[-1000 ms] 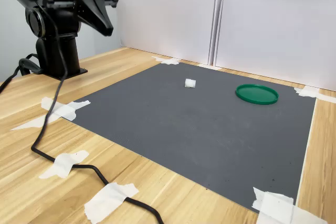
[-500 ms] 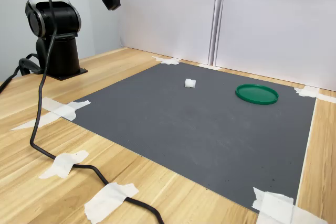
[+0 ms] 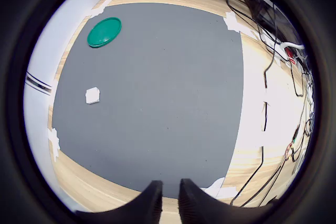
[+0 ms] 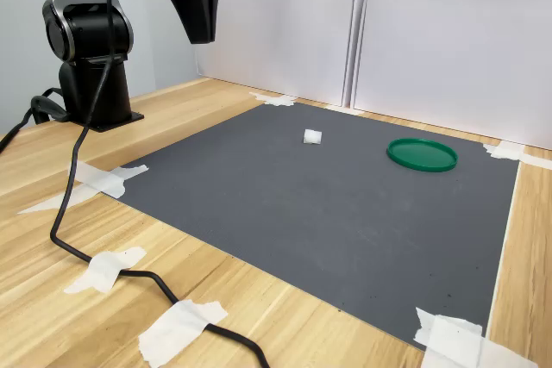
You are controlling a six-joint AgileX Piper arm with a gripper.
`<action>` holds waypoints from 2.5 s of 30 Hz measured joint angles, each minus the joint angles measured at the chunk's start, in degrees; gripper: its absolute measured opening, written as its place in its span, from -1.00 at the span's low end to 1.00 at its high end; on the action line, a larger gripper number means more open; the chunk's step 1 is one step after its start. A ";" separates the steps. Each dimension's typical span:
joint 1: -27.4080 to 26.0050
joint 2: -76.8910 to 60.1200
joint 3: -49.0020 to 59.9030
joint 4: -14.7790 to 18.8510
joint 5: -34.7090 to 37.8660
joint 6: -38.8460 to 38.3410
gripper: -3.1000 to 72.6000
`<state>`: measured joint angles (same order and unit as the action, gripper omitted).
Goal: Grasp a white terminal and put it on the green lid.
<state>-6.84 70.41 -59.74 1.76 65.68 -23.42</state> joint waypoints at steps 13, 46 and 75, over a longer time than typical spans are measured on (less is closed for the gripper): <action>11.07 3.63 -0.69 0.63 2.89 2.58 0.96; 33.01 30.09 -8.78 1.02 -13.71 20.06 0.98; 32.55 33.01 -8.78 3.62 -13.70 20.06 0.94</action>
<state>25.71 103.42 -68.52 5.38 51.98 -3.36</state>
